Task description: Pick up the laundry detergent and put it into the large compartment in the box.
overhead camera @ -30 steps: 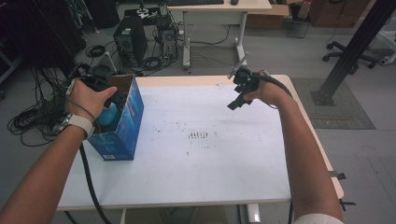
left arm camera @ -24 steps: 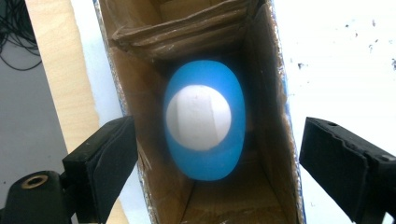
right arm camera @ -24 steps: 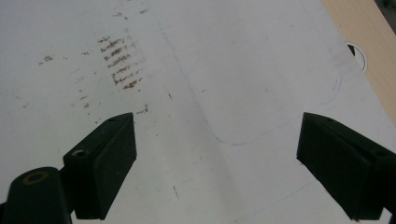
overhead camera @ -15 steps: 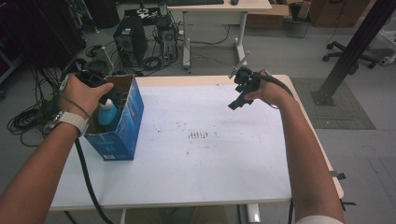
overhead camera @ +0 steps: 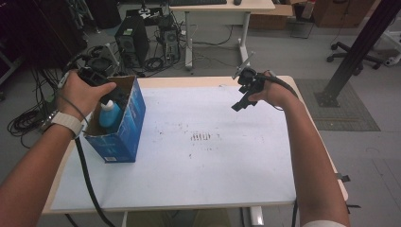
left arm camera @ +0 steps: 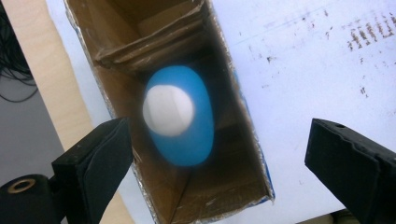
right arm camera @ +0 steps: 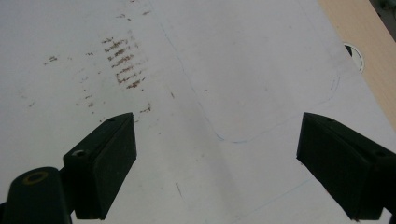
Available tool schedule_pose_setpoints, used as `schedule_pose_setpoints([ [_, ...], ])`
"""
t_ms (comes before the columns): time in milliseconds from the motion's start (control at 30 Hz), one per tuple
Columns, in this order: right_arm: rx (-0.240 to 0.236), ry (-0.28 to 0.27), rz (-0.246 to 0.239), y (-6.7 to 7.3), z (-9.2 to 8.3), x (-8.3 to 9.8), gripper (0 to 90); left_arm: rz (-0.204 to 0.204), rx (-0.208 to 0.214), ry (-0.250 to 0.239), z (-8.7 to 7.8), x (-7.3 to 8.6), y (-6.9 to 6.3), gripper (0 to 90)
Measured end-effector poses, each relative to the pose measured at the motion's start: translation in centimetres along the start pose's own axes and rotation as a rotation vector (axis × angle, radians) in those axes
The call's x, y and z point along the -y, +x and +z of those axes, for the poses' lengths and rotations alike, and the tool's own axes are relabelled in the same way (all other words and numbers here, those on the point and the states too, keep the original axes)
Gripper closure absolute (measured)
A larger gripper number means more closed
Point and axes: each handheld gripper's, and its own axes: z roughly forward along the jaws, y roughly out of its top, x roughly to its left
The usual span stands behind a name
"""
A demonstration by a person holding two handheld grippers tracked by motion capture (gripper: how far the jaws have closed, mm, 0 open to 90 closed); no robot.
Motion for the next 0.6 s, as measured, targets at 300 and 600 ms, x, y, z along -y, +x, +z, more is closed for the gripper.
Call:
schedule_pose_setpoints([
  [300,0.004,-0.006,0.003,0.1,-0.4,0.1,12.1,0.035,0.021,-0.021,-1.2,0.0,-0.9,8.2],
  [600,0.003,-0.006,0.002,0.3,-0.5,0.1,12.1,0.074,0.028,-0.029,-2.1,-0.2,-1.9,8.2],
])
